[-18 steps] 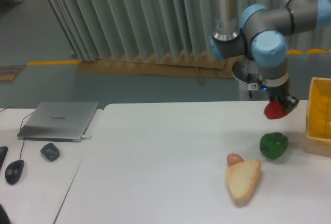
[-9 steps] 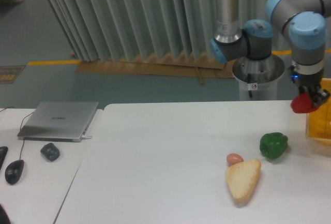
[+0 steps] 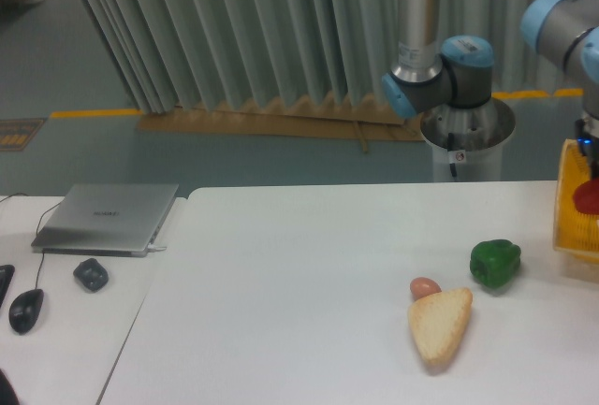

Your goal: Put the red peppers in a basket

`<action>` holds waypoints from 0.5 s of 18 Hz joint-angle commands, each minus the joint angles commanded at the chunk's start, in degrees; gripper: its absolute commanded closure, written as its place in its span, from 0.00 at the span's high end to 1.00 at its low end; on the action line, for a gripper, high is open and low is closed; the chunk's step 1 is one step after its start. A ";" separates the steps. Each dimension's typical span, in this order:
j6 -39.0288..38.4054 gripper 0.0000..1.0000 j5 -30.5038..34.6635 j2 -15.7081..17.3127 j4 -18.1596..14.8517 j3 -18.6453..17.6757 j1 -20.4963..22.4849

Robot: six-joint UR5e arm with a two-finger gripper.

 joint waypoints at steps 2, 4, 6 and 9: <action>3.24 0.16 0.00 -0.79 0.79 0.35 2.19; 7.72 0.16 -0.18 -1.32 1.84 0.53 3.87; 11.77 0.20 -0.96 -1.50 2.72 0.71 5.19; 16.17 0.21 -2.11 -1.59 3.25 0.71 6.86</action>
